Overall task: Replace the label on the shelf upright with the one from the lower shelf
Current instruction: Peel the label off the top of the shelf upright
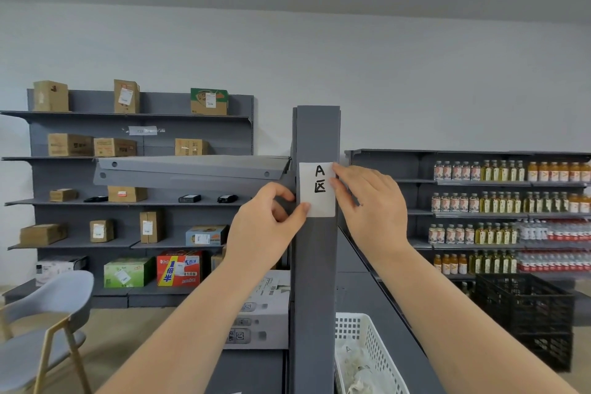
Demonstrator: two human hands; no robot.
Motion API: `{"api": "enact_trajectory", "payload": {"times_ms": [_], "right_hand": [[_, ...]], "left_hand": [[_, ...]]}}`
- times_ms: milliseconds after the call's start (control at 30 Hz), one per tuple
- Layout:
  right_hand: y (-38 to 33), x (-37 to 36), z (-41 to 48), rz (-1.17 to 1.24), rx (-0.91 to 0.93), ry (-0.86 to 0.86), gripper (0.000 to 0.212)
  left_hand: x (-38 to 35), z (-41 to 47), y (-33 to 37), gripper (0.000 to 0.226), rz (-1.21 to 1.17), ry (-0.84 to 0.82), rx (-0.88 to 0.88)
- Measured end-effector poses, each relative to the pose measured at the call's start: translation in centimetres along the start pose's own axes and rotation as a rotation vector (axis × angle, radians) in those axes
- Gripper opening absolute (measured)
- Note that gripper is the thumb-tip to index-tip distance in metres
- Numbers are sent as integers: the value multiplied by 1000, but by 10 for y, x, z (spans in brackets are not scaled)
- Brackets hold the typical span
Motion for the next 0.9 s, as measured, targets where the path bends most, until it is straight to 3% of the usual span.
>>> {"api": "enact_trajectory", "payload": {"times_ms": [367,633,900], "right_hand": [[-3,-2,1,174,-164,0,18],[0,-8,-3,143,-71,50,22],[-1,-7,-1,184,-105,49,18]], "left_hand": [[-1,-1,-2,23,-16,18,-3],[-2,-1,-3,21,-16,25,-16],[-2,0,-4,21,-22,37,-21]]}}
Point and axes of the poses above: each hand's wrist, its own z-axis towards the middle knuckle, its own x-axis out of the back of the hand, y = z × x, the point moved 2 cm from there along z, towards the middle knuckle, and after that the axes turned 2 degrees about z, right-handed, at the moved point
